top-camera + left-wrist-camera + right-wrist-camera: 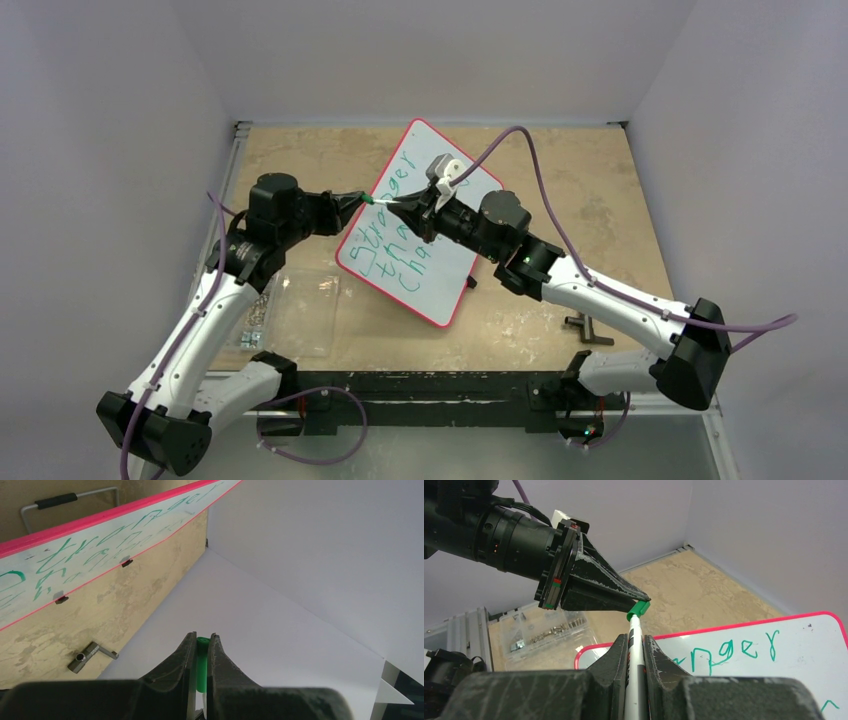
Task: Write a sentence on the whiteboard
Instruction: Close the whiteboard marker at the center of the board.
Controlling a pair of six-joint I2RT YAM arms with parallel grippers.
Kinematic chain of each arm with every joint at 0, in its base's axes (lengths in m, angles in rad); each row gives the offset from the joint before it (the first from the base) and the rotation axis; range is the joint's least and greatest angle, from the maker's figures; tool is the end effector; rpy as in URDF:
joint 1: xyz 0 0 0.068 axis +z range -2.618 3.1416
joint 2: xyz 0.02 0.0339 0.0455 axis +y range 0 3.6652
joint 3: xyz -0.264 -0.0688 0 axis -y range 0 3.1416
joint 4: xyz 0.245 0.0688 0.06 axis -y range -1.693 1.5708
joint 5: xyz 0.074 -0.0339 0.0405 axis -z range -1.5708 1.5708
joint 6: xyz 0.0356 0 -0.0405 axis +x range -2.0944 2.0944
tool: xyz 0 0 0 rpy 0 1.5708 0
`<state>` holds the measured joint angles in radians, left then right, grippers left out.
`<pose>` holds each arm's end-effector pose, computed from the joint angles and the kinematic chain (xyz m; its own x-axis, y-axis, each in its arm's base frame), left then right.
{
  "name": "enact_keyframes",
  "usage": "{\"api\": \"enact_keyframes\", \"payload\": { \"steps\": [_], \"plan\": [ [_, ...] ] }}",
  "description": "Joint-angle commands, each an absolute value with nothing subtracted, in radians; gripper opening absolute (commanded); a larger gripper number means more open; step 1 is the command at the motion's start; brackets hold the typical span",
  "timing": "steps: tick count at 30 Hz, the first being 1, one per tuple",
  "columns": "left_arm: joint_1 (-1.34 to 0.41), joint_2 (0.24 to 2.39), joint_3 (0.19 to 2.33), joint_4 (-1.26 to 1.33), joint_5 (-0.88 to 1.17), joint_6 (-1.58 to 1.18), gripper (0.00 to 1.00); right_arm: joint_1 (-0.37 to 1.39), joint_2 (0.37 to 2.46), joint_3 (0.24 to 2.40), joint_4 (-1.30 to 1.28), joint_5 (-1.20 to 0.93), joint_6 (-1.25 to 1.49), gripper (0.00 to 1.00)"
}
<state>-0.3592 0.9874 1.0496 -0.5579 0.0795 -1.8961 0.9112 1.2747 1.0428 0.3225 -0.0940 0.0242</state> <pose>0.1972 -0.0771 0.3569 -0.2517 -0.9144 0.3169 -0.5548 -0.1320 -0.8214 0.1838 0.2424 0.3780 0.0350 0.0844 -0.9958 -0.8451 0.5343 0.0156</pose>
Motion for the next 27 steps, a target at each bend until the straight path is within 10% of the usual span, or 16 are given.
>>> {"api": "enact_keyframes", "payload": {
  "steps": [1, 27],
  "plan": [
    [-0.351, 0.974, 1.037, -0.515, 0.121, -1.916, 0.0, 0.914, 1.272, 1.055, 0.362, -0.054, 0.006, 0.0],
    [-0.351, 0.948, 1.031, -0.571, 0.09, -2.005, 0.0, 1.01, 1.447, 1.164, 0.305, 0.203, -0.085, 0.0]
  ]
}}
